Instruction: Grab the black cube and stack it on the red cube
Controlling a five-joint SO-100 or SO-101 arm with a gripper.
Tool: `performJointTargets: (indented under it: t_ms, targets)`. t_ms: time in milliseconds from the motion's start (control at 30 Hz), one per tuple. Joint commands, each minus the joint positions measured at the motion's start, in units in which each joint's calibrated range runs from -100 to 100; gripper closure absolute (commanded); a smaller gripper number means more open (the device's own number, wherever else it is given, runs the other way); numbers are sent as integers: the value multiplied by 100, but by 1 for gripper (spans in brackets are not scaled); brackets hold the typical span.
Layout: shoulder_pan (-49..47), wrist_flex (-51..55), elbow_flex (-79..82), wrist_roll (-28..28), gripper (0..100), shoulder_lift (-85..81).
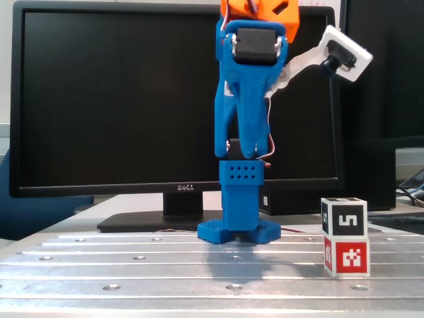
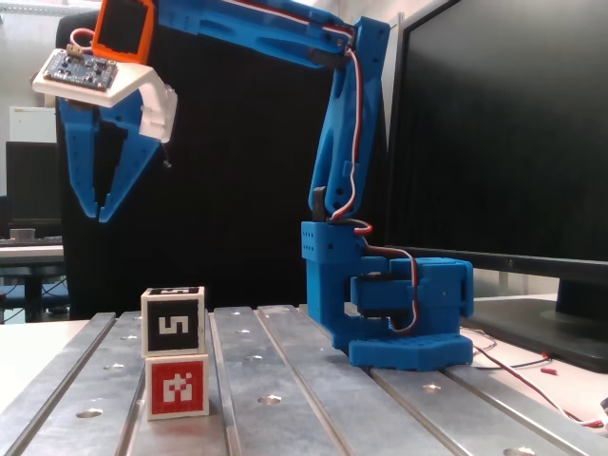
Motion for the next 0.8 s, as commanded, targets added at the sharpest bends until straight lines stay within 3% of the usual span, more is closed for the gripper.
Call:
performJointTargets:
  t_ms: [0,533,767]
  targets:
    - [65,-370,266,23,99,-351]
    - [427,-2704,4183,-24,99,-3259]
    - [899,-3183,5413,-29,99,-4553]
